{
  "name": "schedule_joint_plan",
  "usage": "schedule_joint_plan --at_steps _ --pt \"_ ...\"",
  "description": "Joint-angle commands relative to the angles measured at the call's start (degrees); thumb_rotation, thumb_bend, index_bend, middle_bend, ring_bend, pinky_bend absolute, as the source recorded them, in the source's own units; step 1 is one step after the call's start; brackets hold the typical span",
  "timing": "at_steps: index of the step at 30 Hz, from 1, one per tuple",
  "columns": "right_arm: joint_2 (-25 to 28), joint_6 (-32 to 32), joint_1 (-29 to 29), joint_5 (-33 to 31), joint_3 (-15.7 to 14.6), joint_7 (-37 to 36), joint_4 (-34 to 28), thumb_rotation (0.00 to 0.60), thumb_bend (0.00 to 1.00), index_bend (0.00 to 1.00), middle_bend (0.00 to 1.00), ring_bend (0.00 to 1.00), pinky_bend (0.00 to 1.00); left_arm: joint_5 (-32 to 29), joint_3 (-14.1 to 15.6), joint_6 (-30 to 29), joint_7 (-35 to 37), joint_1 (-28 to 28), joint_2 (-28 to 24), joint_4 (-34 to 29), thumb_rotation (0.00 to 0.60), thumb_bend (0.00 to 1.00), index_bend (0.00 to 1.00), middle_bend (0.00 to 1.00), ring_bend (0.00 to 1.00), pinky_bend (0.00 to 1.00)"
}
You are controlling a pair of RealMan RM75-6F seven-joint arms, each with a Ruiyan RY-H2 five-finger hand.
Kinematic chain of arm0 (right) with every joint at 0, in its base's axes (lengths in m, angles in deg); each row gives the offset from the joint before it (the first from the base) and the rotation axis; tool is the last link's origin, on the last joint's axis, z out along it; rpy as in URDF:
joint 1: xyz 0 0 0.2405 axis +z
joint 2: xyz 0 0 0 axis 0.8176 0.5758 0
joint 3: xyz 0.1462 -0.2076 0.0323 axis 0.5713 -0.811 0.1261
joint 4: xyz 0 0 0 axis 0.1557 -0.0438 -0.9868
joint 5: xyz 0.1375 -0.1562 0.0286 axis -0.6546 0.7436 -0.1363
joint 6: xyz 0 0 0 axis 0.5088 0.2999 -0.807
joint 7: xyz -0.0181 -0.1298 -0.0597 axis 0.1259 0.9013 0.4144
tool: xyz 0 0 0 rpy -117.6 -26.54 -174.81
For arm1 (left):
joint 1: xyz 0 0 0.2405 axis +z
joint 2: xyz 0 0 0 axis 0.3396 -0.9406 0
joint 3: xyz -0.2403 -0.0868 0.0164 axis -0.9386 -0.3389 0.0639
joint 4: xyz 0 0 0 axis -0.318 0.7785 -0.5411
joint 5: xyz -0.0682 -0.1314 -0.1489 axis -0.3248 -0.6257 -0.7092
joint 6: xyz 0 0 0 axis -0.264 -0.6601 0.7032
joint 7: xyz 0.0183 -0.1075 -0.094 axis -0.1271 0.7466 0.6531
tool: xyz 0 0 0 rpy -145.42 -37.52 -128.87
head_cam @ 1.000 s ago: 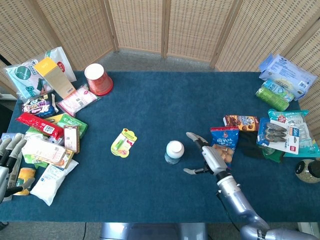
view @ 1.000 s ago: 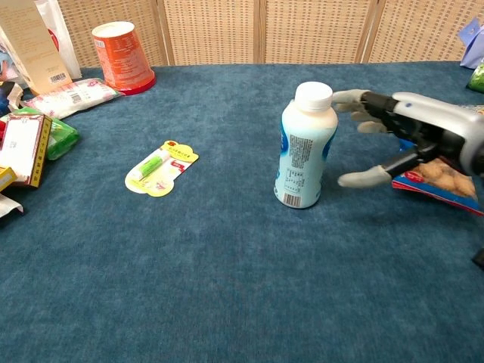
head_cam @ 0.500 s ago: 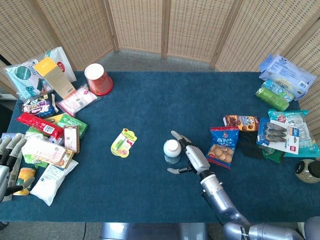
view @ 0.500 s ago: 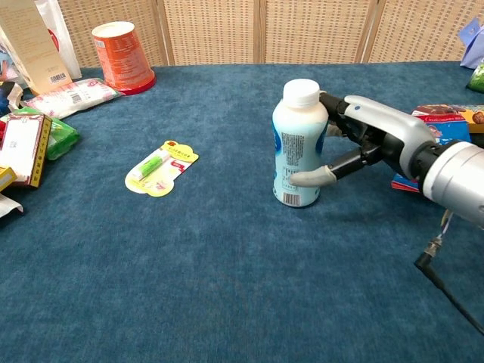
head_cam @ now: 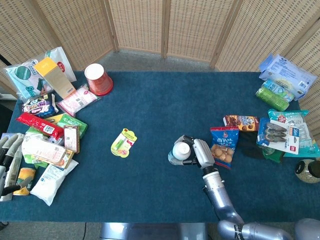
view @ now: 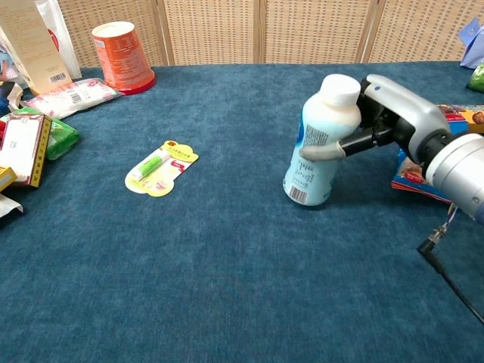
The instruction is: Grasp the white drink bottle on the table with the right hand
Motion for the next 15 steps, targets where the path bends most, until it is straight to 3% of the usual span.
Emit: schedule_joint_plan --at_steps 1,8,15 --pt "2.3 1.5 0.0 1.3 0.8 2.1 -4.1 0.600 0.02 0.53 0.75 0.45 0.56 0.2 0.1 -0.1 0.0 0.0 0.0 -0.1 0.600 0.00 0.00 0.00 0.00 0.00" --pt "7.9 3.3 2.1 1.2 6.1 11.8 -17.5 0.600 0.04 0.53 0.75 0.45 0.56 1.0 0.3 -0.8 0.3 0.3 -0.2 -0.3 0.600 0.00 0.00 0.00 0.00 0.00" --pt "10.8 3.9 5.2 -2.7 11.6 21.1 -26.6 0.600 0.04 0.53 0.75 0.45 0.56 1.6 0.5 -1.0 0.4 0.4 -0.3 -0.3 0.600 0.00 0.00 0.00 0.00 0.00"
